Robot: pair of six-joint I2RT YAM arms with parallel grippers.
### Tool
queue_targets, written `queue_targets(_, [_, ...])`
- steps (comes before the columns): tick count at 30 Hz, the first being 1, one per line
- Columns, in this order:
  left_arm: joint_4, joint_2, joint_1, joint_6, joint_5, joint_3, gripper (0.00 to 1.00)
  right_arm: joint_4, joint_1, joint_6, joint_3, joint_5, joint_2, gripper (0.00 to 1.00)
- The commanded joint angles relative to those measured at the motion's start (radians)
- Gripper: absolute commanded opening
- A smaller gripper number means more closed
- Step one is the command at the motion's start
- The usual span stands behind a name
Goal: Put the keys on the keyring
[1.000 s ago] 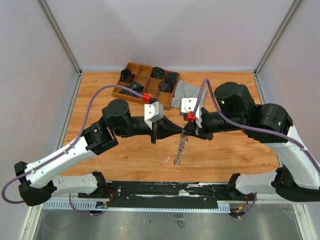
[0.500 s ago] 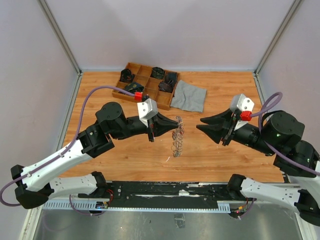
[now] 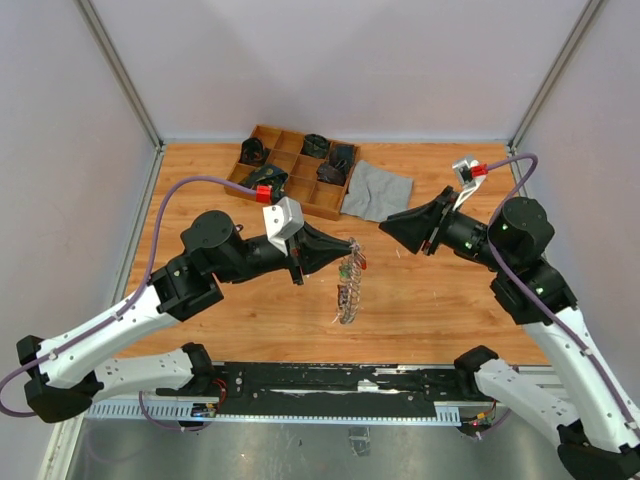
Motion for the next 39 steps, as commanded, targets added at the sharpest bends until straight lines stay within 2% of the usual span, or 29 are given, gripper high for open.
queue_targets(1, [0.075,-0.012,-0.002,-0.028,-0.031,0.007,0.01,0.350,-0.093,0.255,-0.099,-0.328,-0.035,0.37])
queue_targets(3, [0.102,-0.006,0.010,-0.049,-0.009,-0.002,0.00,0.433,-0.094,0.284,-0.144,-0.348,-0.049,0.38])
queue_targets(7, [0.194,0.008,0.100,-0.146,0.129,-0.034,0.00,0.477,-0.093,0.292,-0.184,-0.347,-0.078,0.40])
queue_targets(14, [0.207,0.010,0.108,-0.135,0.175,-0.023,0.01,0.508,-0.093,0.301,-0.211,-0.345,-0.065,0.42])
queue_targets(24, [0.240,-0.028,0.108,-0.138,0.163,-0.052,0.00,0.581,-0.022,0.308,-0.210,-0.342,-0.008,0.43])
queue_targets(39, [0.254,-0.034,0.108,-0.143,0.164,-0.054,0.01,0.592,0.039,0.294,-0.210,-0.354,0.029,0.35])
